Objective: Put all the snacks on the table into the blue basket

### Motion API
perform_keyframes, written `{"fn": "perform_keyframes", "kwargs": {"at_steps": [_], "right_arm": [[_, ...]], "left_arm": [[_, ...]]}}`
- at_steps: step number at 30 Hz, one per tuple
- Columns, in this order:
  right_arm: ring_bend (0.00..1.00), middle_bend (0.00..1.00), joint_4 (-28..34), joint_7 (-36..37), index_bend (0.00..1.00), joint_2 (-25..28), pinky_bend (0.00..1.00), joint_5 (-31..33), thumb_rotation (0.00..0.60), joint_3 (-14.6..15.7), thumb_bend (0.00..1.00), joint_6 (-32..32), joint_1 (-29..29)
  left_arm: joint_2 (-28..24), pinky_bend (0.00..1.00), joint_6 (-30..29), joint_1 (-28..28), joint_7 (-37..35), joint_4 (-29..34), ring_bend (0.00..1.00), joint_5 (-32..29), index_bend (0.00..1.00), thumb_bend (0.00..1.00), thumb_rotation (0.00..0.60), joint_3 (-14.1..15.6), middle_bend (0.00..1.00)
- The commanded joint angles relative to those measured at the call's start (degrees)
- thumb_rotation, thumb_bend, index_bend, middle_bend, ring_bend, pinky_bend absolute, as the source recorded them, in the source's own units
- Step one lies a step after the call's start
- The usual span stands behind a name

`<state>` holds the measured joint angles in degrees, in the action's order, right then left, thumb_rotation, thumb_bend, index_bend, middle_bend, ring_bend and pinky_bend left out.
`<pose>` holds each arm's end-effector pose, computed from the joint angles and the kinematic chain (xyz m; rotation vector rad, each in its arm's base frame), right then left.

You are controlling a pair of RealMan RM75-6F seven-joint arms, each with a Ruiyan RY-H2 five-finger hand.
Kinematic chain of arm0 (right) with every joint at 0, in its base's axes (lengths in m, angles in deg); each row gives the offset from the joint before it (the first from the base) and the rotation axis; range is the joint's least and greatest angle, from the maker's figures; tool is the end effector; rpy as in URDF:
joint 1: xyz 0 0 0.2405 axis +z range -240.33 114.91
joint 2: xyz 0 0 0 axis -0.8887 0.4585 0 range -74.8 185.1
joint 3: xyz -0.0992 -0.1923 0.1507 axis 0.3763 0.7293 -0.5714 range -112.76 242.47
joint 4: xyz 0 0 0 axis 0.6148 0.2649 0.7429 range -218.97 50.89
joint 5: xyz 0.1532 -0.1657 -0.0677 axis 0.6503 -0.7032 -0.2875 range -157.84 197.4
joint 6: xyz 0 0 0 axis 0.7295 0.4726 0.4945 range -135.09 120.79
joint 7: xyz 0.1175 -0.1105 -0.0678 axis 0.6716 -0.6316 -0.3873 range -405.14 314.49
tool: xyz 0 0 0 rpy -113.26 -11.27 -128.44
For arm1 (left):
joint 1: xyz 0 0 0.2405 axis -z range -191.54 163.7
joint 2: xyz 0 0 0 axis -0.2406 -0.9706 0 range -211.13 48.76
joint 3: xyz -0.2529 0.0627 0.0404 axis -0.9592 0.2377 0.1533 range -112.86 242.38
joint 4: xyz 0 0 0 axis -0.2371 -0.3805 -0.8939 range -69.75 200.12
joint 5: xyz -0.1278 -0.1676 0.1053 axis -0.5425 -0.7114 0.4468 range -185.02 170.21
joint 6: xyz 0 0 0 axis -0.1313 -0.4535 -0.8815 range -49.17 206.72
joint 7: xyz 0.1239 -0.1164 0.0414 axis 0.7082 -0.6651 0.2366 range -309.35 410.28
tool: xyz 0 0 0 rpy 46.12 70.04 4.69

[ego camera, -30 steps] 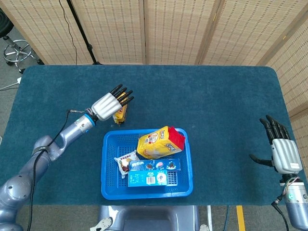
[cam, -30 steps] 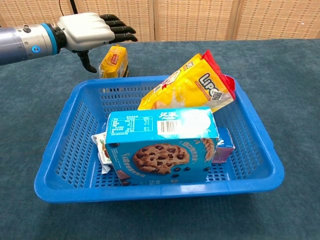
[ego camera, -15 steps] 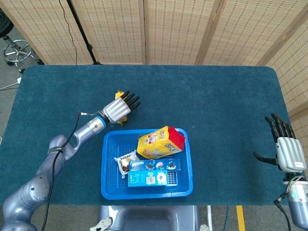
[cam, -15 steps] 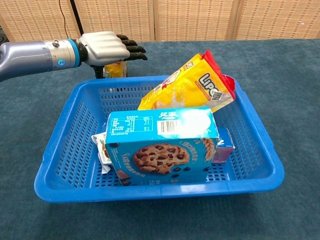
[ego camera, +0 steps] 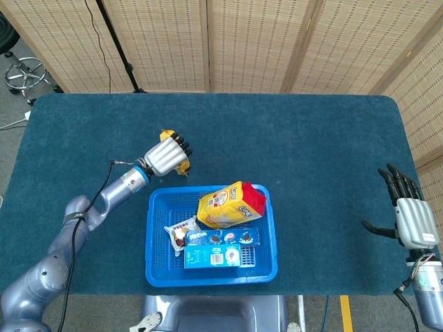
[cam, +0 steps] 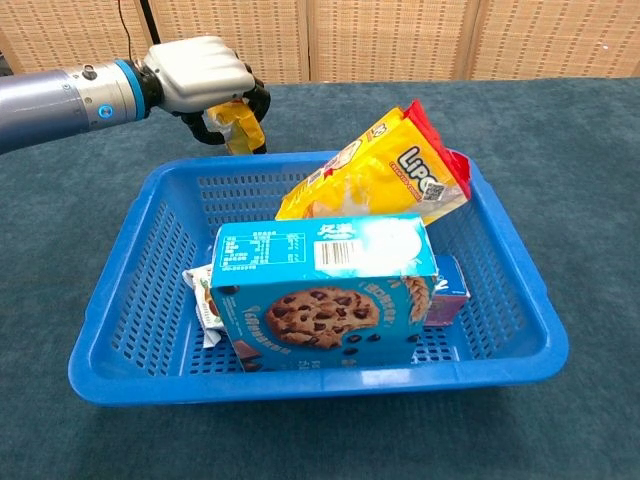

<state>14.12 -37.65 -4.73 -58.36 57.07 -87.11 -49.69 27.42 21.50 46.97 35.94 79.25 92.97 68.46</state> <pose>-0.2930 -0.2765 0.1612 1.3058 -1.0083 1.0899 -0.1281 0.5132 -0.0528 -2.1575 -0.0010 -0.7822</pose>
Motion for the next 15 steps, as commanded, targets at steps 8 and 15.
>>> {"fn": "perform_keyframes", "kwargs": {"at_steps": [8, 15], "right_arm": [[0.00, 0.00, 1.01, -0.46, 0.00, 0.10, 0.06, -1.31, 0.600, 0.19, 0.00, -0.19, -0.40], [0.00, 0.00, 1.68, -1.09, 0.00, 0.06, 0.06, -1.90, 0.600, 0.22, 0.00, -0.44, -0.69]], "left_arm": [[-12.46, 0.53, -23.26, -3.68, -3.41, 12.94, 0.53, -0.58, 0.69, 0.45, 0.600, -2.00, 0.61], [-25.61, 0.53, -33.08, -7.67, -1.10, 35.16, 0.53, 2.72, 0.68, 0.42, 0.600, 0.00, 0.61]]}}
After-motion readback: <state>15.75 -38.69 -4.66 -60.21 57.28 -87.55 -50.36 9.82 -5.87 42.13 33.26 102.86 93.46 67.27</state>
